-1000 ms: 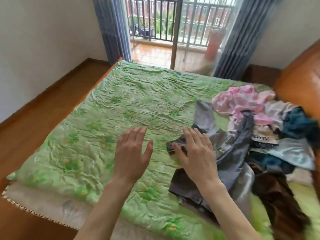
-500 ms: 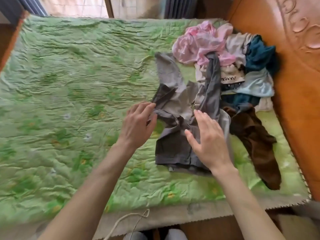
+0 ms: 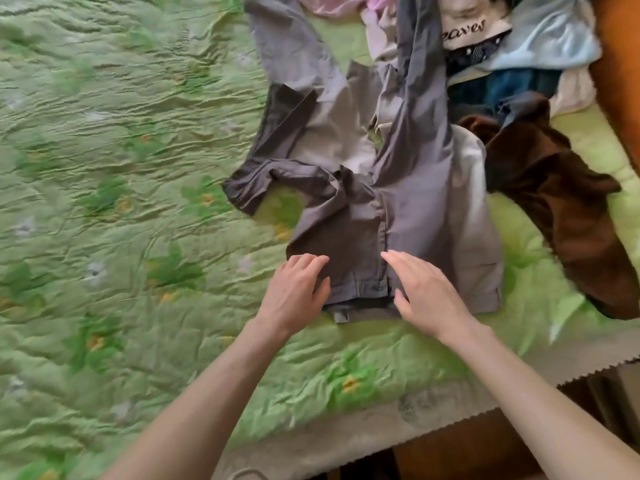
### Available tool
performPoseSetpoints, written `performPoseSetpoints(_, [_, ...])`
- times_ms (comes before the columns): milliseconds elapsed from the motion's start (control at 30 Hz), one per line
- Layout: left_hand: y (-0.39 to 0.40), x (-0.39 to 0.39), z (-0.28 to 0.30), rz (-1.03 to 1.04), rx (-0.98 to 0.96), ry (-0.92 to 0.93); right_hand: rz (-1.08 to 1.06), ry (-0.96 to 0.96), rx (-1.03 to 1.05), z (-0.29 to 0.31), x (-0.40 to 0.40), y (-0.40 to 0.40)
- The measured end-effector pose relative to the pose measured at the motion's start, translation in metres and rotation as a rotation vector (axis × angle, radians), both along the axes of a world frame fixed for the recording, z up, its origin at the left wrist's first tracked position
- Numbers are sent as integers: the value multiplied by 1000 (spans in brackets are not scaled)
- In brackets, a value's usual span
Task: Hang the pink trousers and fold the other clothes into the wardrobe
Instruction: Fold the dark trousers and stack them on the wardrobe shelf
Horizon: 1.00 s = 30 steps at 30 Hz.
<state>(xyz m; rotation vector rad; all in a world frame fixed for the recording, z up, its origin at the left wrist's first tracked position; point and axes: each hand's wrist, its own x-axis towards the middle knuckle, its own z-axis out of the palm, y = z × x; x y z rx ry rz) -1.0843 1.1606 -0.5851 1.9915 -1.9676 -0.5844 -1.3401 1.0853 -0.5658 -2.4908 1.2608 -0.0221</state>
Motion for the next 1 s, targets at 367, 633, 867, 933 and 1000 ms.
performPoseSetpoints(367, [27, -5, -89, -113, 300, -259, 90, 272, 91, -84, -33, 7])
performPoseSetpoints(633, [17, -4, -62, -65, 237, -251, 47, 40, 137, -75, -48, -10])
performPoseSetpoints(867, [9, 8, 10, -120, 179, -109, -195, 17, 97, -14, -41, -21])
performPoseSetpoints(933, [9, 13, 36, -157, 135, -102, -194, 28, 112, 8, -42, -27])
performPoseSetpoints(1000, [11, 17, 68, -216, 124, -70, -206, 17, 138, 32, -42, -34])
